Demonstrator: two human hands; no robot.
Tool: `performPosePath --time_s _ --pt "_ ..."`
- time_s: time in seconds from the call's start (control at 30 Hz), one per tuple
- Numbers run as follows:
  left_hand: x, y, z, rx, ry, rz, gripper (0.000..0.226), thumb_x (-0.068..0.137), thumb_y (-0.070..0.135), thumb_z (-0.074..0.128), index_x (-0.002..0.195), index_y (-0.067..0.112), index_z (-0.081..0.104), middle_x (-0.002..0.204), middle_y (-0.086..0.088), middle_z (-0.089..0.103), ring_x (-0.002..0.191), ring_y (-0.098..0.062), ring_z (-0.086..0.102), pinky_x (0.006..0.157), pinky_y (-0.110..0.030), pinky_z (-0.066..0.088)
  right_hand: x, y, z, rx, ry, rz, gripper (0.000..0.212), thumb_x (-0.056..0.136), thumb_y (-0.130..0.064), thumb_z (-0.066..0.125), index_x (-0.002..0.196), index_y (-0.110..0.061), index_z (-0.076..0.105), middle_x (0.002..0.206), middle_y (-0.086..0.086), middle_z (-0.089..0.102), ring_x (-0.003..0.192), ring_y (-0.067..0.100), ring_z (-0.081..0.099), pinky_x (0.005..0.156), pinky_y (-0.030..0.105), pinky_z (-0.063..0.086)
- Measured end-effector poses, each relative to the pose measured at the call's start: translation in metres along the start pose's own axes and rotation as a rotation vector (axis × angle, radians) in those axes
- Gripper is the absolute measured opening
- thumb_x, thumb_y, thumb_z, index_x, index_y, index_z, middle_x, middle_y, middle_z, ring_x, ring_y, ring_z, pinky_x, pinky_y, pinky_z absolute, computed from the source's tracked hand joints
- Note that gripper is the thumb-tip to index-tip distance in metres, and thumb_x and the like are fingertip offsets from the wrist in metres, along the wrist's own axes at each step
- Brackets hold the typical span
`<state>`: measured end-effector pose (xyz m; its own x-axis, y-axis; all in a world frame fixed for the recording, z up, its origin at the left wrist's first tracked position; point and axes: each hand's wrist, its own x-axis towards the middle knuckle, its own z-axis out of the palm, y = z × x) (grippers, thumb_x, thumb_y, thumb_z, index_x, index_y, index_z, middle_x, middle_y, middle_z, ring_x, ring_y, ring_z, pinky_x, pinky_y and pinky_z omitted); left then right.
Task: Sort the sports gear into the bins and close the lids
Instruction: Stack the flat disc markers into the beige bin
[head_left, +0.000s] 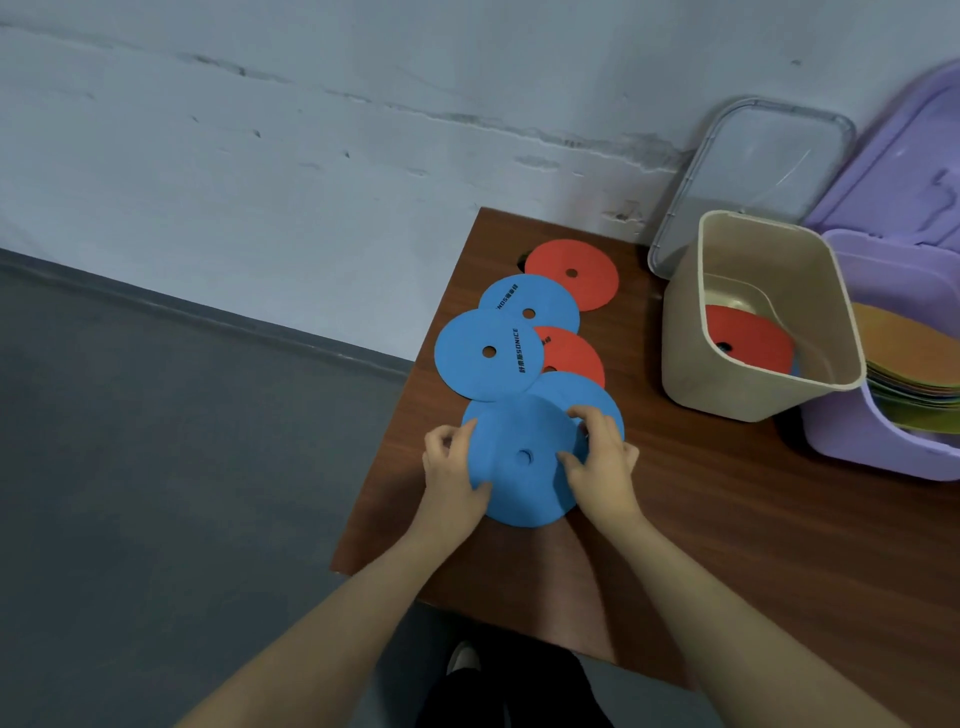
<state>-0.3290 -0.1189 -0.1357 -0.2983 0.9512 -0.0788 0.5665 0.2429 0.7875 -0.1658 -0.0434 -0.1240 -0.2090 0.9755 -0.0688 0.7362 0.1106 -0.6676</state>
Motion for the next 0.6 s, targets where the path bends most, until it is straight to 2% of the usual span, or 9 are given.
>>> performPosePath --time_s 0.1,0.17,0.23,0.37,0.47,0.6 --pt "0.012 0.009 0.003 0.106 -0.013 -0.031 0.067 0.082 0.011 0.064 0.14 0.011 0.031 0.134 -0.01 0.027 0.121 -0.024 0.032 0.097 -0.025 0.03 0.018 0.004 -0.002 -0.042 -0.035 0.008 0.048 0.081 -0.008 0.065 0.124 -0.02 0.046 0.12 -0.004 0.05 0.117 0.016 0.043 0.096 0.032 0.021" --pt "0.018 0.011 0.006 0.303 -0.018 -0.118 0.071 0.086 0.028 0.062 0.143 0.013 0.024 0.143 -0.012 0.023 0.127 -0.028 0.028 0.103 -0.035 0.028 0.024 0.006 0.0 -0.12 -0.091 0.078 0.051 0.085 -0.014 0.062 0.132 -0.015 0.042 0.129 0.004 0.046 0.124 0.024 0.037 0.102 0.038 0.023" --pt "0.021 0.013 0.007 0.393 -0.065 -0.204 0.075 0.089 0.038 0.057 0.146 0.013 0.016 0.151 -0.013 0.015 0.135 -0.031 0.018 0.109 -0.041 0.022 0.024 0.005 0.003 -0.187 -0.127 0.163 0.055 0.088 -0.022 0.057 0.138 -0.013 0.036 0.134 0.009 0.04 0.125 0.029 0.032 0.103 0.041 0.024" --pt "0.021 0.015 0.011 0.431 -0.171 -0.164 0.074 0.091 0.036 0.055 0.147 0.014 0.013 0.154 -0.01 0.013 0.138 -0.028 0.014 0.111 -0.039 0.02 0.02 0.005 0.009 -0.205 -0.089 0.186 0.058 0.087 -0.027 0.057 0.14 -0.013 0.036 0.13 0.011 0.034 0.121 0.032 0.031 0.102 0.04 0.025" --pt "0.024 0.017 0.01 0.399 -0.173 -0.175 0.077 0.087 0.032 0.061 0.147 0.017 0.015 0.153 -0.008 0.017 0.137 -0.029 0.016 0.109 -0.04 0.022 0.027 0.008 0.004 -0.174 -0.111 0.179 0.056 0.083 -0.025 0.062 0.134 -0.013 0.042 0.129 0.01 0.032 0.12 0.031 0.031 0.102 0.038 0.023" --pt "0.024 0.017 0.011 0.364 -0.154 -0.198 0.076 0.084 0.029 0.064 0.146 0.022 0.019 0.151 -0.004 0.02 0.136 -0.028 0.017 0.107 -0.041 0.024 0.036 0.011 -0.009 -0.074 -0.155 0.195 0.047 0.08 -0.018 0.065 0.125 -0.018 0.05 0.126 0.004 0.041 0.12 0.027 0.034 0.1 0.035 0.02"
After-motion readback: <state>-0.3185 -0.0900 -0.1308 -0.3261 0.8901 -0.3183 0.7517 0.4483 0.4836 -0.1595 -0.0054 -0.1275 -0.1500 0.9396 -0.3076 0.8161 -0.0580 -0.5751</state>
